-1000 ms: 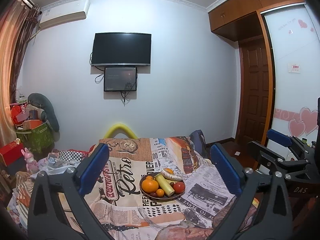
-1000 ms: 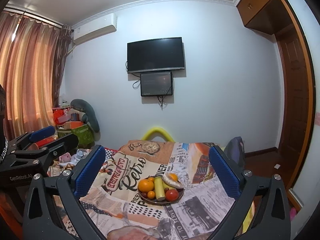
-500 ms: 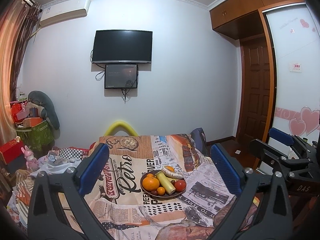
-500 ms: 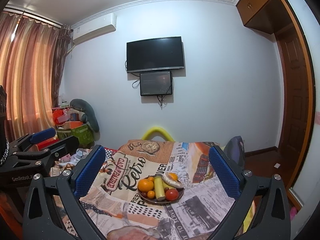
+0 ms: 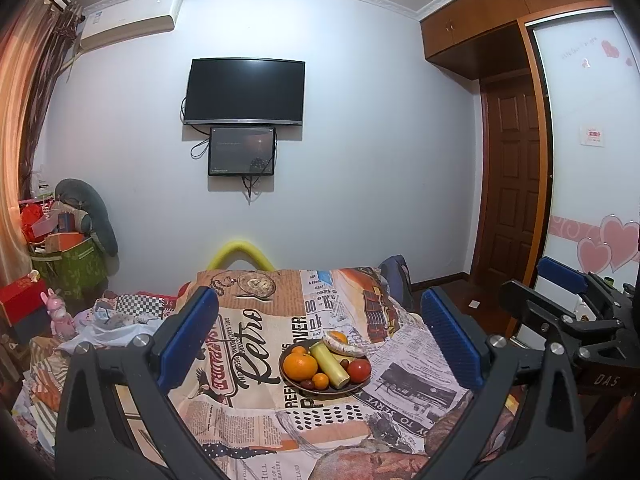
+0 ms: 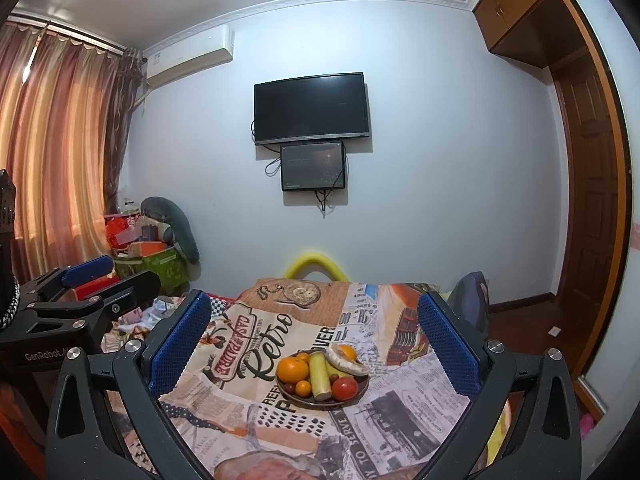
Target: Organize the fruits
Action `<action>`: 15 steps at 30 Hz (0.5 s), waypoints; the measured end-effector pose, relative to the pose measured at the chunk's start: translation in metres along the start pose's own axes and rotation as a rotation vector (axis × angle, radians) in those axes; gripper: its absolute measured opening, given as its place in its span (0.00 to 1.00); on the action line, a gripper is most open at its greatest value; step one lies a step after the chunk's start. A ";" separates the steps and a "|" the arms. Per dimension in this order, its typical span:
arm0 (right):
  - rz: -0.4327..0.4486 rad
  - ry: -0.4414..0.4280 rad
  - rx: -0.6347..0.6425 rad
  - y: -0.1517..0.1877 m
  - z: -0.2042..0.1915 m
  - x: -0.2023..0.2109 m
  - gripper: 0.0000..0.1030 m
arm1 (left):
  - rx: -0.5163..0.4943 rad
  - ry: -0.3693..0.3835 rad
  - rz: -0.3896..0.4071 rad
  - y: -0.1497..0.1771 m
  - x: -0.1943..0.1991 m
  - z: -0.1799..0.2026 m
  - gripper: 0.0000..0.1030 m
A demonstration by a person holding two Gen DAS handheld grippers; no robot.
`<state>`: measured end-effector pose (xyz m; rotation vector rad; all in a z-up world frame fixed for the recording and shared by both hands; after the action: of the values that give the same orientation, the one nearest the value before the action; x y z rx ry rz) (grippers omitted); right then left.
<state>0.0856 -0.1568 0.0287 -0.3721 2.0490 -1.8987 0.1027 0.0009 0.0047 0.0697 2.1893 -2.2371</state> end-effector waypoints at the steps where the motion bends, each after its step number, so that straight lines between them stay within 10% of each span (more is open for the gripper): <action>1: -0.001 0.000 -0.001 0.000 0.000 0.000 1.00 | 0.001 0.000 -0.001 0.000 0.000 0.001 1.00; 15: 0.000 0.010 -0.008 0.001 0.005 -0.001 1.00 | 0.014 0.022 -0.015 0.001 -0.001 0.005 1.00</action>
<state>0.0879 -0.1608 0.0275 -0.3651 2.0641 -1.8966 0.1034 -0.0037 0.0043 0.0790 2.1925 -2.2701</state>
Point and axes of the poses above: each gripper's, at about its wrist camera, not at the fingertips, and x roughly against the way its jaws point, z to its right, y to its underside, the point moved 7 cm from there along -x, roughly the way its jaws point, and after that the axes turned 13 degrees about z, right-handed, at the moved point
